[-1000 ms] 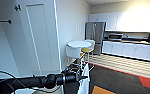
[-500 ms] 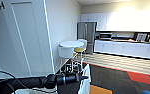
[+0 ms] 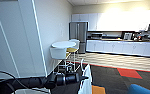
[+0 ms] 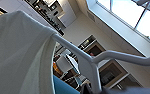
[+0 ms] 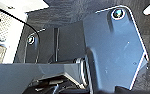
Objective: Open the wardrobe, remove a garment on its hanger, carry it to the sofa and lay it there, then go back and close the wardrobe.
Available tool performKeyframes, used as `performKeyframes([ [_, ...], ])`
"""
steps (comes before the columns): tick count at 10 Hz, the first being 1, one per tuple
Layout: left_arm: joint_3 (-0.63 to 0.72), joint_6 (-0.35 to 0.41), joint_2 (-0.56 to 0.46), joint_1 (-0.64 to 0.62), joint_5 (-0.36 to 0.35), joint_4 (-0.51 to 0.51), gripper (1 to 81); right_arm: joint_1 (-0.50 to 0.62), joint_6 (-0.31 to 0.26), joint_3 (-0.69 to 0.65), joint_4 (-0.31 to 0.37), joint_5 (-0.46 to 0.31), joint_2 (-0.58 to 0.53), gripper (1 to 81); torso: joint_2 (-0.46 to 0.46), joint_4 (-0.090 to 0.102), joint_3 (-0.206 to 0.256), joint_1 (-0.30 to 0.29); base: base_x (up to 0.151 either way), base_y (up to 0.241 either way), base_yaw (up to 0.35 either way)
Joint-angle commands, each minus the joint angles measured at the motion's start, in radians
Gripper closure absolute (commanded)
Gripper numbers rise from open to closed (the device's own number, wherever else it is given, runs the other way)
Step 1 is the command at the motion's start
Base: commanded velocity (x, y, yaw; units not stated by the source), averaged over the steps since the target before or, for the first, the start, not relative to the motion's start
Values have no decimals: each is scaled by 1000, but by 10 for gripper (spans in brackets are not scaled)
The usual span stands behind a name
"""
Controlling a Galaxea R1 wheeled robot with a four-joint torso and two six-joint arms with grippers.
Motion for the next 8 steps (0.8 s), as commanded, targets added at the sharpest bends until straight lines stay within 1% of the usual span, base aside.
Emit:
performKeyframes([
  [1,45,13,-3,-160,-47,39,811,47,-3,1,4,-41,2,10,0,0,0,0,0,0,-257],
  [8,62,13,3,-160,-41,42,811,44,-3,1,6,-38,2,10,0,0,0,0,0,0,-273],
])
